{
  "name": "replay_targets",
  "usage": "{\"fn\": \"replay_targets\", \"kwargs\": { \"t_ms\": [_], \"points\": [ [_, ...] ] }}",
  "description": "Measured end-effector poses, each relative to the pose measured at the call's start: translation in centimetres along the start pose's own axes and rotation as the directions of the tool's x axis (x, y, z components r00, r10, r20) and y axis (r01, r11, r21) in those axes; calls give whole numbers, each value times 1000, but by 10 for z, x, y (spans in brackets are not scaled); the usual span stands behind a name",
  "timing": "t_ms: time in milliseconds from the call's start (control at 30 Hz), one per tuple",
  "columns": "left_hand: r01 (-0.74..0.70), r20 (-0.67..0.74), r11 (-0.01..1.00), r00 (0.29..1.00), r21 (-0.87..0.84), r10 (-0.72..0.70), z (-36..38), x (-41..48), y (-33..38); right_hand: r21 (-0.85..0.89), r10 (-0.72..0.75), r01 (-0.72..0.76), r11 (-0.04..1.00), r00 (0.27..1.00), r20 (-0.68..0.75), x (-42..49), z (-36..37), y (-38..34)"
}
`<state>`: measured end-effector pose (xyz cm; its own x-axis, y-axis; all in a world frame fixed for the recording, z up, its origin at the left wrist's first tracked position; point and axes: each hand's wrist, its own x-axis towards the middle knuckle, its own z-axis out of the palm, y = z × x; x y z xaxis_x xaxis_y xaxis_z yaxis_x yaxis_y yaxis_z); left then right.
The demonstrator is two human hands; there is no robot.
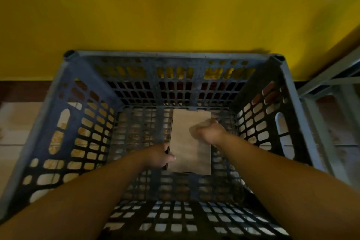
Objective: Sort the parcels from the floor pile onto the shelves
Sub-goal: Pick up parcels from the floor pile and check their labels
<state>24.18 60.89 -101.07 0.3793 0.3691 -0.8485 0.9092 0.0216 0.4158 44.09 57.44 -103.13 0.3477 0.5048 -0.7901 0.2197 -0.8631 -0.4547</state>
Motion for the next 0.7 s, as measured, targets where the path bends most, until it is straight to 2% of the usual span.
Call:
{"fn": "replay_targets", "kwargs": {
  "t_ms": [100,200,300,400,500,567,633,700],
  "points": [
    [4,-38,992,999,-123,-8,-2,-1,-2,15,-41,41,999,999,-5,-9,1,0],
    [53,-93,945,992,-323,-88,-7,-6,-3,122,-63,65,990,998,-19,-13,5,0],
    [-19,-188,917,980,-397,-61,-17,-17,6,196,-56,68,978,996,-69,-22,8,-7],
    [-136,-281,915,959,-380,26,-27,-29,18,315,-76,85,945,996,-41,-30,9,-17],
    [-218,-364,941,925,-259,114,-27,-46,28,329,-66,53,943,997,27,-45,6,-35],
    [-298,-377,923,906,-244,193,-22,-50,28,357,-82,44,933,992,92,-52,5,-47],
    [-345,-345,907,904,-243,252,-16,-53,30,391,-93,35,920,987,130,-57,7,-54],
    [-370,-257,881,919,-294,300,-12,-52,30,354,-108,85,931,993,43,-61,10,-56]
  ]
}}
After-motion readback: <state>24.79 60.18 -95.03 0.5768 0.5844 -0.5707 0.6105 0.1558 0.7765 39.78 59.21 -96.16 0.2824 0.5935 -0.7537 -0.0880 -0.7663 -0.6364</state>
